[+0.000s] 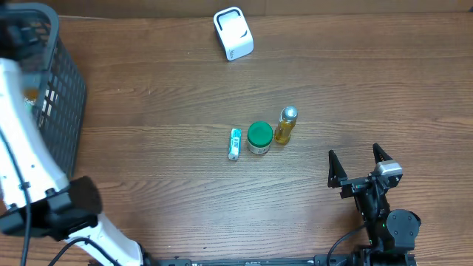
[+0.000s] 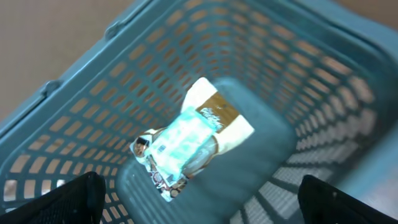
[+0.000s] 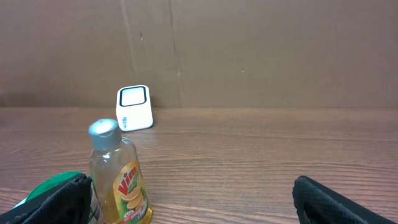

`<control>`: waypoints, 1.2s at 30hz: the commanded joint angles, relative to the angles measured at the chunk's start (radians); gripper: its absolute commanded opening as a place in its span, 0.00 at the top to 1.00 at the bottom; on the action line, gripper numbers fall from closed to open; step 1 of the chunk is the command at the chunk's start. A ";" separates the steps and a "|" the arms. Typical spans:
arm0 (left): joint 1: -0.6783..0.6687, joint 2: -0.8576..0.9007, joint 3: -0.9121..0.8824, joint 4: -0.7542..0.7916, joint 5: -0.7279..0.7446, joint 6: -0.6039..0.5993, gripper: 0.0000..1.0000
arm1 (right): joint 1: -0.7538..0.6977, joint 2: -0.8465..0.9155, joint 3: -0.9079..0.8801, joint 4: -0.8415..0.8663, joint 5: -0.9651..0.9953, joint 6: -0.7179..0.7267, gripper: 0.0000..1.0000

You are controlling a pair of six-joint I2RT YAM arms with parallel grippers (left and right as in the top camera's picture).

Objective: Scan the item barcode
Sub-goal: 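Reach the left gripper into the grey basket toward a snack bag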

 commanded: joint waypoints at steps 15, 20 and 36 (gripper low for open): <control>0.278 -0.006 -0.501 0.320 0.292 0.246 0.00 | -0.003 -0.007 -0.011 0.006 -0.005 0.003 0.00; 0.281 -0.006 -0.652 0.430 0.291 0.358 0.00 | -0.003 -0.007 -0.011 0.006 -0.005 0.003 0.00; 0.295 0.067 -0.679 0.537 0.275 0.421 0.00 | -0.003 -0.007 -0.011 0.006 -0.005 0.003 0.00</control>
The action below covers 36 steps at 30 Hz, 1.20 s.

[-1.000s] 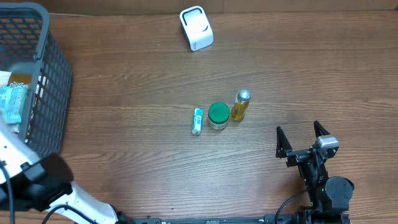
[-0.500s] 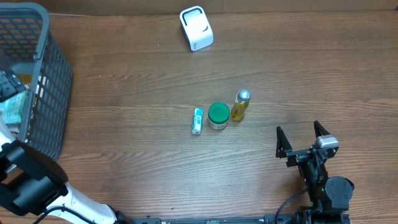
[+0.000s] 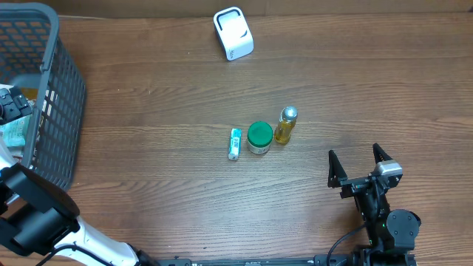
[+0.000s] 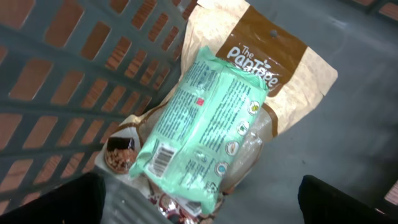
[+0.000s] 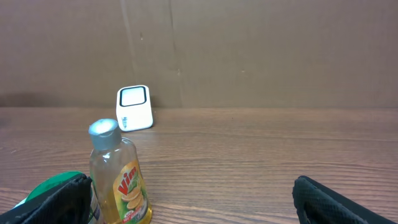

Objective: Scan the item barcode
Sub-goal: 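Reach the left gripper into the grey basket toward a snack bag, then grasp the brown-white Pantree bag and lift it out of the basket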

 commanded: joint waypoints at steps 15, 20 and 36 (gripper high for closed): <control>0.069 0.187 -0.003 0.078 0.134 0.101 0.00 | -0.003 -0.007 -0.011 0.006 -0.005 0.004 0.00; 0.092 0.197 -0.003 0.099 0.180 0.101 0.01 | -0.003 -0.007 -0.011 0.006 -0.005 0.004 0.00; 0.110 0.348 -0.005 0.108 0.266 0.126 0.00 | -0.003 -0.007 -0.011 0.006 -0.005 0.004 0.00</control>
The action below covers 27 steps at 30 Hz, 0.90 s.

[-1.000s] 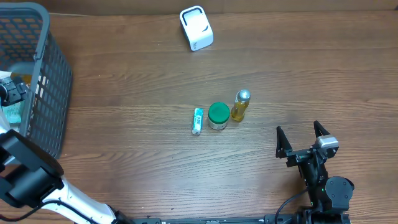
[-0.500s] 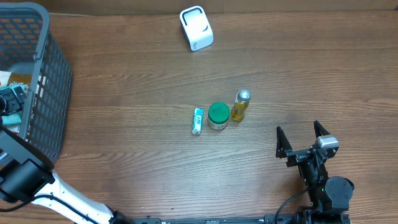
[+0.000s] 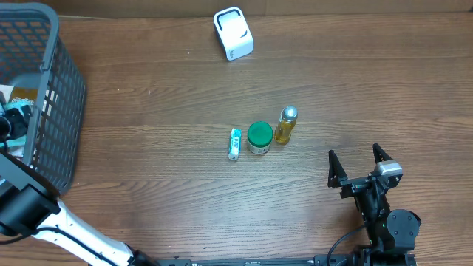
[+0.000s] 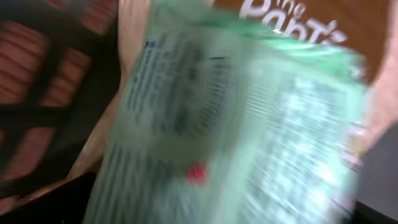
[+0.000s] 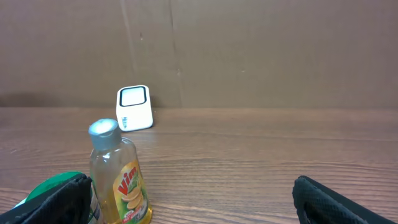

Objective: Scan the item barcode
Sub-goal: 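Grasp the brown-white Pantree bag and lift it out of the basket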

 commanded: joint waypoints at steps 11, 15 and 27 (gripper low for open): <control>-0.008 0.127 -0.006 -0.083 0.019 -0.050 0.90 | -0.003 -0.007 -0.011 0.006 -0.005 0.003 0.00; -0.023 0.082 -0.001 -0.088 0.018 -0.167 0.94 | -0.003 -0.007 -0.011 0.006 -0.005 0.003 0.00; -0.115 -0.364 0.028 0.012 -0.051 -0.304 0.96 | -0.003 -0.007 -0.011 0.006 -0.005 0.003 0.00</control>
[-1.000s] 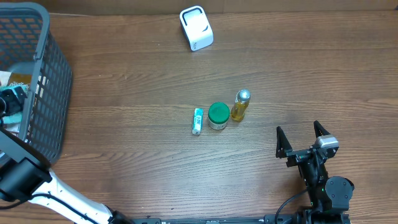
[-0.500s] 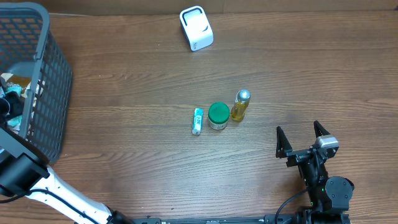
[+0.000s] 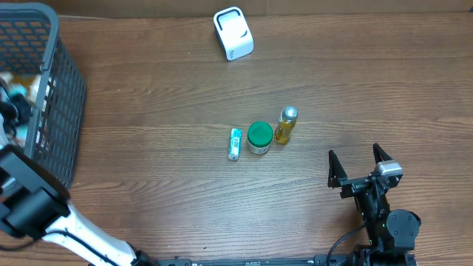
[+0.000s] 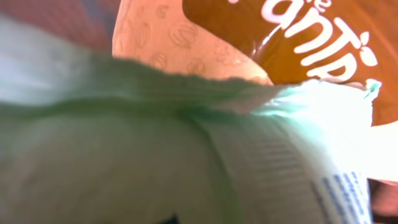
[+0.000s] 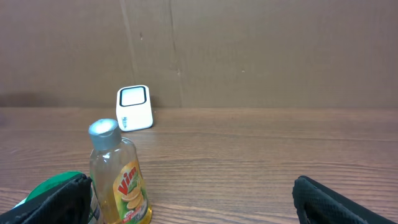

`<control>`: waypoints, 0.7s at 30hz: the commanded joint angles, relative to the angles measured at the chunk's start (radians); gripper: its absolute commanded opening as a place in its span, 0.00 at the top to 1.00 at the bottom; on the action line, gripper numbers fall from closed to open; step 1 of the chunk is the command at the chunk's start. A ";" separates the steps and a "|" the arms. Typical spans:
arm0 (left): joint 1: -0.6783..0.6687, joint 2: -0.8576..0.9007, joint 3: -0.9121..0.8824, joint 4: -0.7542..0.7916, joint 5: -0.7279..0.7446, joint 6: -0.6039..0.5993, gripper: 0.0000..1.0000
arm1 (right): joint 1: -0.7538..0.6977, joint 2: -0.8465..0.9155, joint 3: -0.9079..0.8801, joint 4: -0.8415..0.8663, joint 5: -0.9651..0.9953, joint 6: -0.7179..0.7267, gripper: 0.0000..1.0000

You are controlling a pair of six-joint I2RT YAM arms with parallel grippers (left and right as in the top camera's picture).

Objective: Scan the item barcode
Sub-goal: 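Grasp the brown-white Pantree bag and lift it out of the basket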

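A pale green packet [image 4: 124, 155] fills the left wrist view, pressed close to the camera and blurred. Behind it lies a brown and tan pouch [image 4: 298, 50]. Both sit inside the grey basket [image 3: 63, 89] at the table's left edge. My left gripper [image 3: 9, 109] is down in that basket, and its jaws are hidden by the packet. The white barcode scanner [image 3: 233, 33] stands at the back of the table. My right gripper [image 3: 360, 167] rests open at the front right, holding nothing.
In the middle of the table stand a yellow Vim bottle [image 3: 285, 124], a green-lidded jar [image 3: 259, 137] and a small tube [image 3: 234, 143]. The bottle [image 5: 121, 174] is to the left in front of the right gripper, with the scanner [image 5: 134, 107] far behind it.
The left wrist camera has come closer to the green packet, which now covers nearly the whole view. The right arm and the table items have not moved.
My left gripper was open high over the basket, with the packet on the pouch far below. Then it was lower inside the basket, then close on the packet, and now it is pressed against it. The right arm stayed still throughout.
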 commanded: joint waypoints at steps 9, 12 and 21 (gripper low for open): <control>-0.109 -0.607 0.026 0.121 -0.043 -0.260 0.96 | -0.003 -0.007 -0.011 0.006 -0.005 0.003 0.00; -0.167 -0.700 0.026 0.033 0.008 -0.314 0.96 | -0.003 -0.007 -0.011 0.006 -0.005 0.003 0.00; -0.431 -0.720 0.019 -0.375 0.098 -0.345 0.96 | -0.003 -0.007 -0.011 0.006 -0.005 0.003 0.00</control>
